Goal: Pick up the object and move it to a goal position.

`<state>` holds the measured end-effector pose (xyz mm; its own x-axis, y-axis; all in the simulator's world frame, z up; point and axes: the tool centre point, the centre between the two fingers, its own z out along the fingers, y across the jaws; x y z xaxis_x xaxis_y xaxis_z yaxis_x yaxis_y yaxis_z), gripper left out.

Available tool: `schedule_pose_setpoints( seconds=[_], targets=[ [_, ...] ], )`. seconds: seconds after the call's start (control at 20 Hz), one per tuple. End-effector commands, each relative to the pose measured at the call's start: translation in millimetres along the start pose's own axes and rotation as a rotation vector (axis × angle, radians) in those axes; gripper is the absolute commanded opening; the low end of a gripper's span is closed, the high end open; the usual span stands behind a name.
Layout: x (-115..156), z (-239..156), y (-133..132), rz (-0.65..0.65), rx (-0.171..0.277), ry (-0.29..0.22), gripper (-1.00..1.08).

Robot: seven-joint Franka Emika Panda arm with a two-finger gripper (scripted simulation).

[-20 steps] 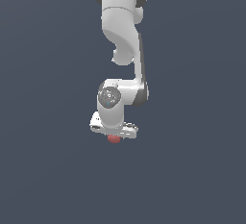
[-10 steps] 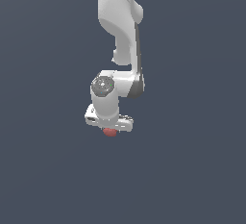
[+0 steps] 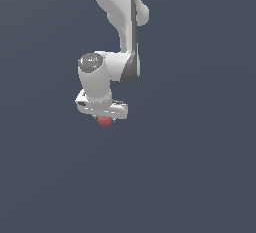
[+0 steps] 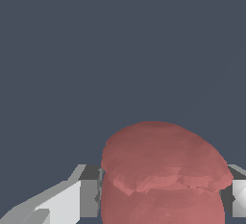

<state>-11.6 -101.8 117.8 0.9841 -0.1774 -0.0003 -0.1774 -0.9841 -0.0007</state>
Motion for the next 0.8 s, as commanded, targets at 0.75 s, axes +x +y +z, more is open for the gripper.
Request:
schedule_pose_setpoints(
  seconds=[0.75],
  targets=[
    [-41, -57, 54, 0.0, 0.0, 0.0, -1.0]
  ],
)
